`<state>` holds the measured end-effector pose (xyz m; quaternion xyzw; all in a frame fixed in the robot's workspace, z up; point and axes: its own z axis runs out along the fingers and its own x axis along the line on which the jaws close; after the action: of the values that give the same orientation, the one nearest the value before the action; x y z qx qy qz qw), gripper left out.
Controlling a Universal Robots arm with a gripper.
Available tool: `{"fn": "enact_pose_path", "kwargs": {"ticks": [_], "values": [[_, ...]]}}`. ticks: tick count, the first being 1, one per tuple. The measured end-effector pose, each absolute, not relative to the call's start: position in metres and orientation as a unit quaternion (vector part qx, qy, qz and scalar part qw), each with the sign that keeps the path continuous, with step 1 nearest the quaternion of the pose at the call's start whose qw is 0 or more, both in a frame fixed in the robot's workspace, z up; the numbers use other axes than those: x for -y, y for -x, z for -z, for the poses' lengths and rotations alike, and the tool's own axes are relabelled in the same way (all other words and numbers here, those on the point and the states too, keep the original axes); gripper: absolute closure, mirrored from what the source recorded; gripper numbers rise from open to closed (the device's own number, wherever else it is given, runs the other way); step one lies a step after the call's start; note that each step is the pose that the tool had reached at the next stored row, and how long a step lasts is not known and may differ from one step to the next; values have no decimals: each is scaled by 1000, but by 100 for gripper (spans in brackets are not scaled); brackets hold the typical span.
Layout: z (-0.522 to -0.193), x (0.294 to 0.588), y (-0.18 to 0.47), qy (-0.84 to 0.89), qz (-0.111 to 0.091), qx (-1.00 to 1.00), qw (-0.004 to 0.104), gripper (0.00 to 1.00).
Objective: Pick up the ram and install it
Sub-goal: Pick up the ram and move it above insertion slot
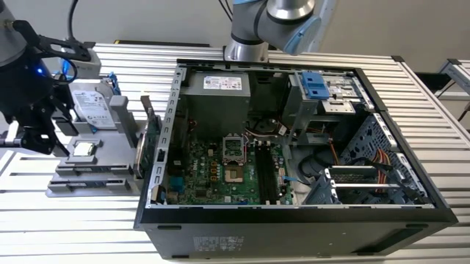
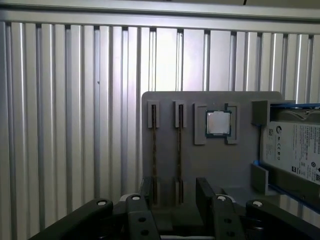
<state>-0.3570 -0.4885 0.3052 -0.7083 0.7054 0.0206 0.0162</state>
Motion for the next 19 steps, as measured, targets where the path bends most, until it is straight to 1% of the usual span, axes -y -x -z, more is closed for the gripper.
{"fn": "enact_pose_path", "kwargs": {"ticks": [19], "values": [[-294,489,357,708,-21,-706,16,0]]}}
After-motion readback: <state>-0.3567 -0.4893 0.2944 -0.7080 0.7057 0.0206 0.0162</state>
